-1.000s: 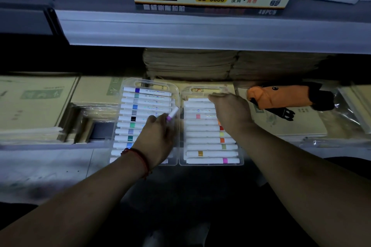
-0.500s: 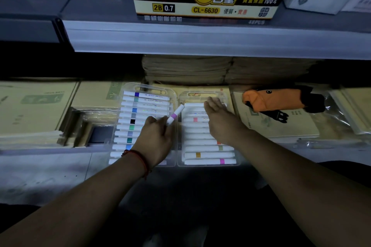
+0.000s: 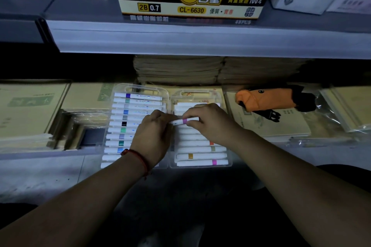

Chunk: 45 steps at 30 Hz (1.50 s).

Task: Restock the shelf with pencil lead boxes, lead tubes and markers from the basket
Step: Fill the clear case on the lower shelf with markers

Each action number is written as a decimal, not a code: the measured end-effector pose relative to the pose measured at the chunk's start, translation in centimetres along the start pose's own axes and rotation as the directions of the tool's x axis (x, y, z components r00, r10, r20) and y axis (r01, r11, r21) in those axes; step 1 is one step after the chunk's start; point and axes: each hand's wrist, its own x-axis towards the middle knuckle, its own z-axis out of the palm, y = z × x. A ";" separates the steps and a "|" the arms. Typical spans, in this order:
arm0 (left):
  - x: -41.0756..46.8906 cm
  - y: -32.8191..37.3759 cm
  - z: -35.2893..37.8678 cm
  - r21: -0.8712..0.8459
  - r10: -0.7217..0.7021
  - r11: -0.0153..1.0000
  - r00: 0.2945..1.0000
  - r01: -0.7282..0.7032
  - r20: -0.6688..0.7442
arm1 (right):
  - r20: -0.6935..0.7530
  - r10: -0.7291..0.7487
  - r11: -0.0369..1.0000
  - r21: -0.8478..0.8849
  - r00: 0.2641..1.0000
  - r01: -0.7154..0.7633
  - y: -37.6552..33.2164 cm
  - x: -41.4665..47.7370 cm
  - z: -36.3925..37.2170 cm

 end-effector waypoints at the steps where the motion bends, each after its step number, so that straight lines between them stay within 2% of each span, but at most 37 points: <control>1: -0.1 0.1 0.0 0.075 -0.025 0.997 1.000 0.024 0.012 | -0.013 0.003 0.998 -0.062 1.000 -0.004 0.3 0.0 0.0; 4: -0.2 0.0 0.3 0.351 -0.101 0.934 0.991 0.063 0.089 | -0.125 0.023 0.978 -0.205 0.992 -0.048 1.3 0.3 -0.4; 9: -0.6 -0.2 0.3 0.460 -0.195 0.887 0.942 0.050 0.274 | -0.298 0.109 0.918 -0.336 0.948 -0.211 3.5 1.4 -0.9; 16: -0.9 -0.6 0.0 0.511 -0.186 0.859 0.927 -0.007 0.326 | -0.311 0.189 0.823 -0.468 0.932 -0.323 4.1 2.3 -0.2; 22: -0.8 -0.6 -0.1 0.495 -0.181 0.869 0.922 -0.013 0.342 | -0.225 0.220 0.791 -0.528 0.949 -0.309 4.1 2.5 0.3; 26: -0.8 -0.3 -0.2 0.501 -0.193 0.865 0.916 -0.010 0.353 | -0.089 0.146 0.866 -0.471 0.985 -0.170 2.2 2.3 1.5; 30: -1.1 0.2 0.1 0.497 -0.174 0.868 0.921 -0.023 0.348 | 0.124 0.203 0.901 -0.413 0.971 -0.135 1.9 1.6 3.1; 36: -2.7 0.1 1.0 0.481 -0.004 0.853 0.919 -0.203 0.395 | 0.150 0.219 0.943 -0.285 0.964 -0.170 2.3 2.4 2.2; 40: -4.2 0.2 1.0 0.484 0.045 0.810 0.858 -0.331 0.512 | 0.259 0.219 0.966 -0.197 0.941 -0.170 2.5 2.3 1.9; 41: -4.5 0.1 1.0 0.514 0.036 0.780 0.845 -0.358 0.534 | 0.239 0.227 0.972 -0.122 0.944 -0.203 2.5 2.1 1.7; 43: -4.7 -0.1 0.8 0.556 0.026 0.744 0.847 -0.372 0.531 | 0.102 0.265 0.964 -0.047 0.959 -0.261 2.7 1.7 1.3; 45: -4.8 -0.2 0.7 0.566 0.027 0.739 0.856 -0.365 0.516 | -0.019 0.302 0.934 -0.192 0.953 -0.300 3.1 0.9 0.9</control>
